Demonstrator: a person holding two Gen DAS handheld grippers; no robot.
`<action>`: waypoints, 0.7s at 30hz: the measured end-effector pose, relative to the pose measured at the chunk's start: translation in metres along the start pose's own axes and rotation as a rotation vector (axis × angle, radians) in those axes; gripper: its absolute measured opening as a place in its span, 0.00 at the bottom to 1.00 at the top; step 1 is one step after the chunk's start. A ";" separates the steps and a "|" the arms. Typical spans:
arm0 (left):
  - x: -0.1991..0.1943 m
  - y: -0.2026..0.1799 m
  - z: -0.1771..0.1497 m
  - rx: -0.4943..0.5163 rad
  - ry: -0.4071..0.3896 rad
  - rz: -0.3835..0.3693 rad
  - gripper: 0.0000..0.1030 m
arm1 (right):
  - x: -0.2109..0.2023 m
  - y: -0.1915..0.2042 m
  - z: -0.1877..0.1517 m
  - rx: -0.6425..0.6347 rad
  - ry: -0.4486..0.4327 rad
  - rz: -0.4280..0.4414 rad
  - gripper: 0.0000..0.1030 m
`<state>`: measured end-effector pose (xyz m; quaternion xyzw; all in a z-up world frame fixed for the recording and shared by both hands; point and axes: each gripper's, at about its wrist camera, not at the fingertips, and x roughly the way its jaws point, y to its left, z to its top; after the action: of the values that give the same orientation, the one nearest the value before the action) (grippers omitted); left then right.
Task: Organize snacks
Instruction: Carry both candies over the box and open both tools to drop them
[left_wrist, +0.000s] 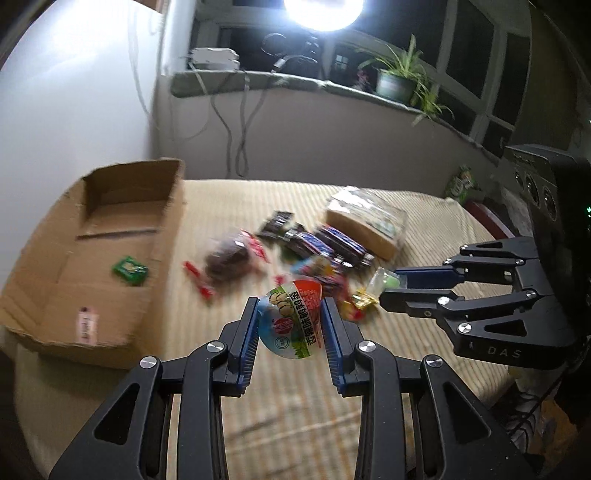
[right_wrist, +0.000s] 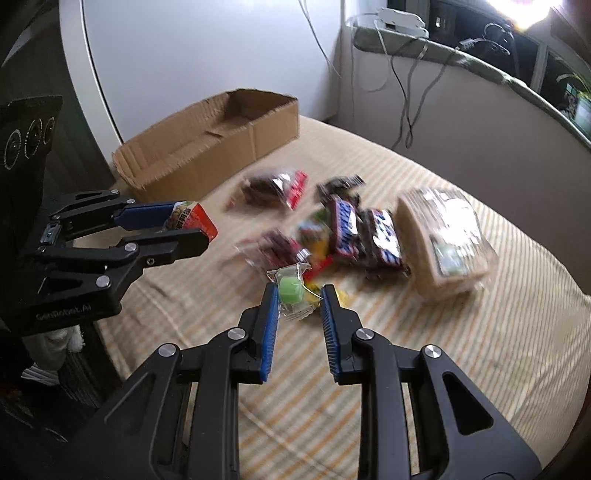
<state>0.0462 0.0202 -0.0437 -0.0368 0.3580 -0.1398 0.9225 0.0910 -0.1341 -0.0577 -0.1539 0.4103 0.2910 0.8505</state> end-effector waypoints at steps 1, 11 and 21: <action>-0.002 0.004 0.001 -0.004 -0.005 0.007 0.30 | 0.000 0.003 0.004 -0.004 -0.004 0.003 0.23; -0.028 0.069 0.006 -0.088 -0.064 0.098 0.30 | 0.018 0.047 0.049 -0.047 -0.040 0.042 0.23; -0.036 0.120 0.010 -0.141 -0.087 0.184 0.30 | 0.042 0.088 0.086 -0.083 -0.065 0.096 0.23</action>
<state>0.0555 0.1450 -0.0330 -0.0746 0.3286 -0.0271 0.9411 0.1091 -0.0063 -0.0395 -0.1597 0.3767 0.3531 0.8414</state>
